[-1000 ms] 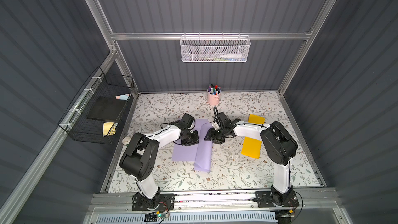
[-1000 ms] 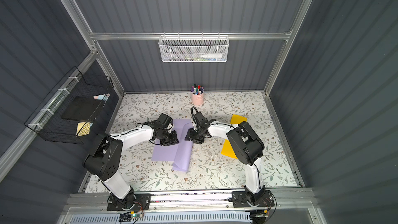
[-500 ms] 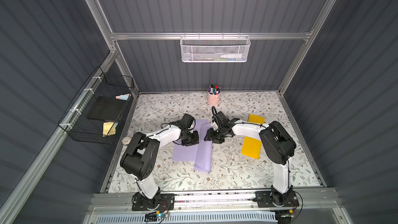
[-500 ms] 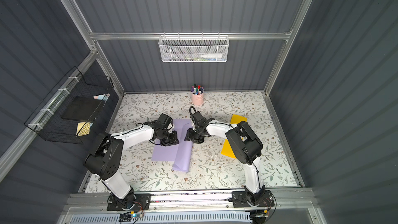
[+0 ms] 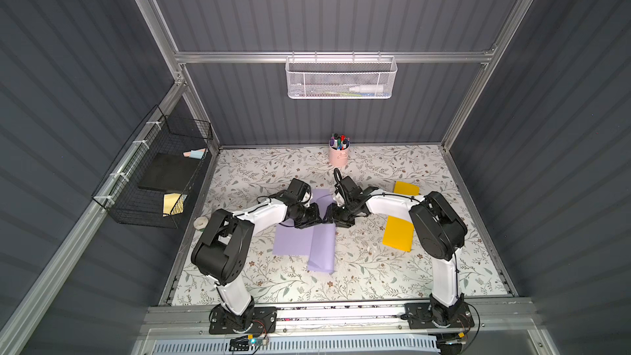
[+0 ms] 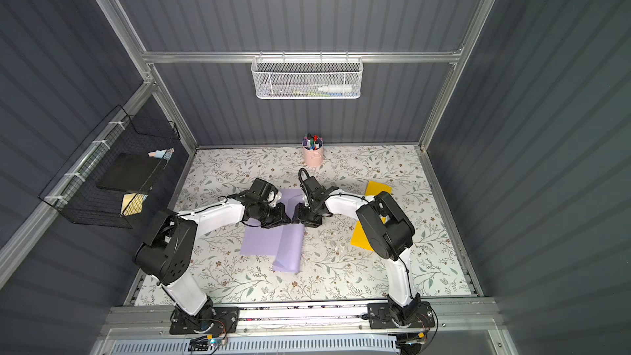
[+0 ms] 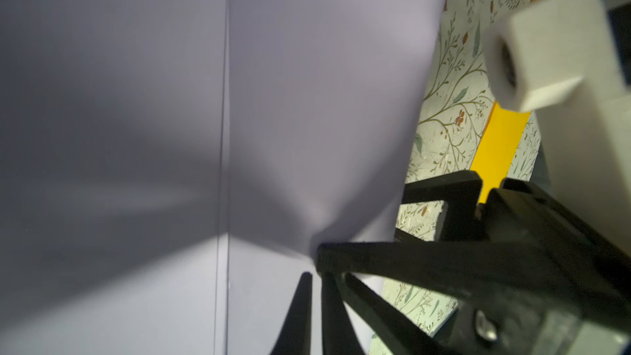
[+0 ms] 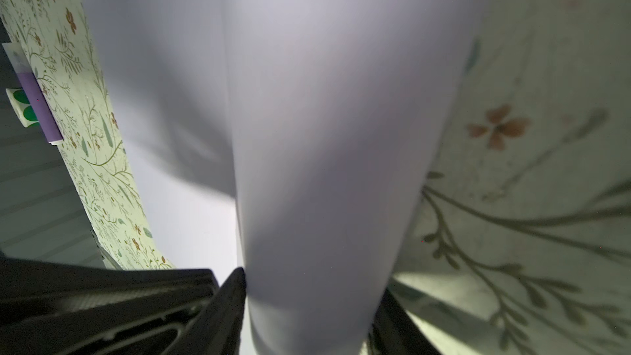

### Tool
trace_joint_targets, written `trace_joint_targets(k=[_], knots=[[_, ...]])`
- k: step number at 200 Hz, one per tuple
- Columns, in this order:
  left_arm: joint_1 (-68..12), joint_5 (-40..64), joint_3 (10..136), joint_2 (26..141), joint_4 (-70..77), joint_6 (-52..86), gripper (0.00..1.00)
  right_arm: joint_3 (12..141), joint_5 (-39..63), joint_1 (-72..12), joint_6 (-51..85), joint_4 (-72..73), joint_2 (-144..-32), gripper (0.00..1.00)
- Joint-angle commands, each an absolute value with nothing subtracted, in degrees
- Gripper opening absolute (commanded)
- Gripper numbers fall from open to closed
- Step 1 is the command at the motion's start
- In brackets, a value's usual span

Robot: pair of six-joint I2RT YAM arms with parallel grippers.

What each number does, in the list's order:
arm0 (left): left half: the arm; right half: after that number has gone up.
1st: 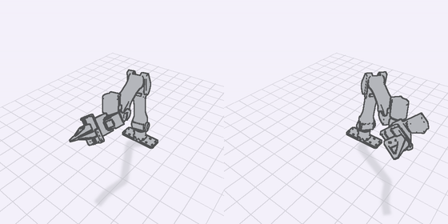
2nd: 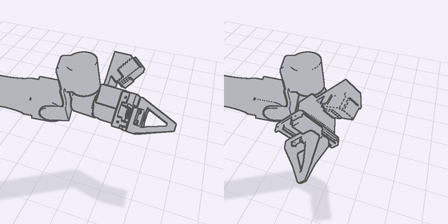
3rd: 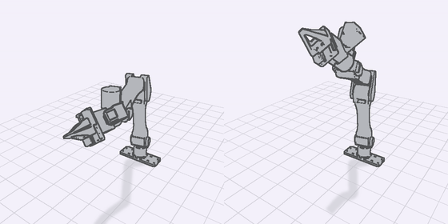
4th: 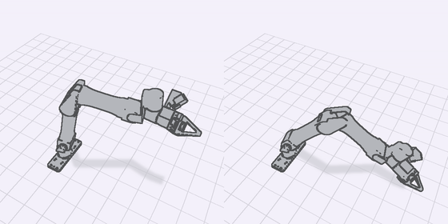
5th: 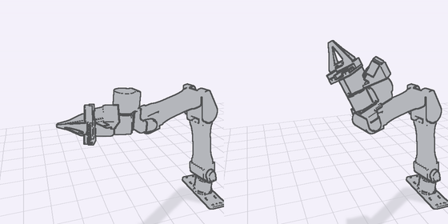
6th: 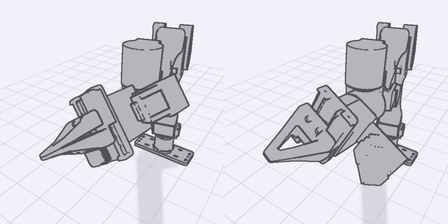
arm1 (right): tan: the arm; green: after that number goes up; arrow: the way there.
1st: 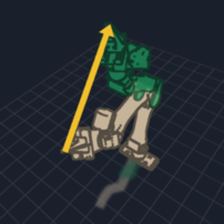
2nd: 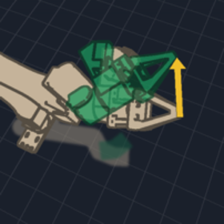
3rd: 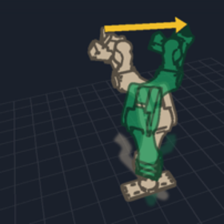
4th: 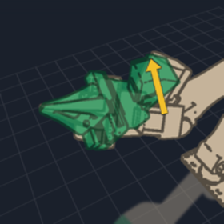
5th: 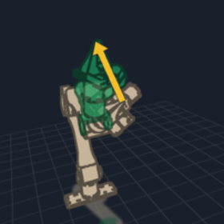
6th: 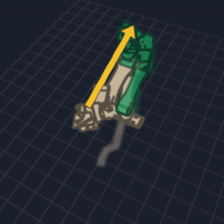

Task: Fold the rectangular paper in half along the long edge
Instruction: Fold the paper.

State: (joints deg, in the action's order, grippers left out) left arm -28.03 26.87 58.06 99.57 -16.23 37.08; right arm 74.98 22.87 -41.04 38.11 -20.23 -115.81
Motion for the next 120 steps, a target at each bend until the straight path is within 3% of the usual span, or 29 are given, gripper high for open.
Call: trace_joint_targets(k=[1,120], knots=[[-28.3,27.4,56.4,100.9,-16.2,37.6,0.11,71.6,19.2,-41.8,38.1,-28.3,-121.6,0.55],[-28.5,25.6,54.6,102.7,-16.8,36.9,0.07,72.2,19.2,-41.8,38.0,-29.0,-122.3,0.55]])
